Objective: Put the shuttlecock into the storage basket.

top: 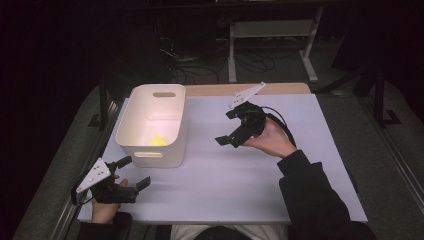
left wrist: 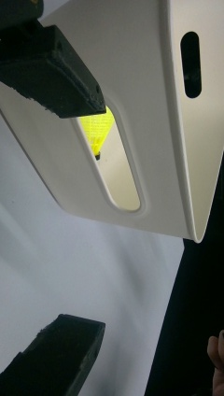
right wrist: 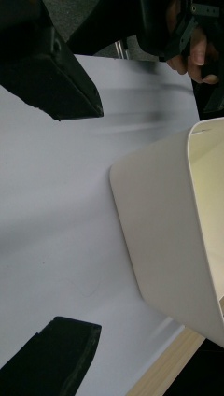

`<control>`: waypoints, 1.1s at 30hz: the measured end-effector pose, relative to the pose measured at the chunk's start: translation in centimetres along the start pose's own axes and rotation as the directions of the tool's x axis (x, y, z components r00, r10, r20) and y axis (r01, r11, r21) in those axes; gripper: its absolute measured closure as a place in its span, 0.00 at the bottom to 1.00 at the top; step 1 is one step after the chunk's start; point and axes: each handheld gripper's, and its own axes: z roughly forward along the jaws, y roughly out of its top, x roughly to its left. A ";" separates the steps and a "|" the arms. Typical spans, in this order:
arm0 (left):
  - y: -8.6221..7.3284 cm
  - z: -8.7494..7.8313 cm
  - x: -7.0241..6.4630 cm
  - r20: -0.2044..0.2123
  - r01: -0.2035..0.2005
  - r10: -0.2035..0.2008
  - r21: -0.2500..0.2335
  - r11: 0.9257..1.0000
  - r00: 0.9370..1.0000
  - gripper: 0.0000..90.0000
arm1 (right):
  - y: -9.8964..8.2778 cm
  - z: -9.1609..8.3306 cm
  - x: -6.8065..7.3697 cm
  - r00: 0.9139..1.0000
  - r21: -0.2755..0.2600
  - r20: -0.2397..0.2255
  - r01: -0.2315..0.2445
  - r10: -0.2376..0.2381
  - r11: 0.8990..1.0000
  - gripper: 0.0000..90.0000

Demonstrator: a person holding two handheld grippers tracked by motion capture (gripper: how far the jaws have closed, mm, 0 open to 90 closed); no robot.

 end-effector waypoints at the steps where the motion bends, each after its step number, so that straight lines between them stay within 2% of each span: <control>1: 0.0 0.0 0.0 0.000 0.001 -0.001 -0.001 1.000 1.000 0.00 | -0.1 -0.1 0.0 1.000 -0.003 0.002 0.000 0.000 1.000 0.00; 33: 0.0 0.0 0.0 -0.002 0.002 -0.002 -0.002 1.000 1.000 0.00 | -3.8 -2.8 -0.4 0.998 -0.038 0.048 -0.047 0.049 0.998 0.00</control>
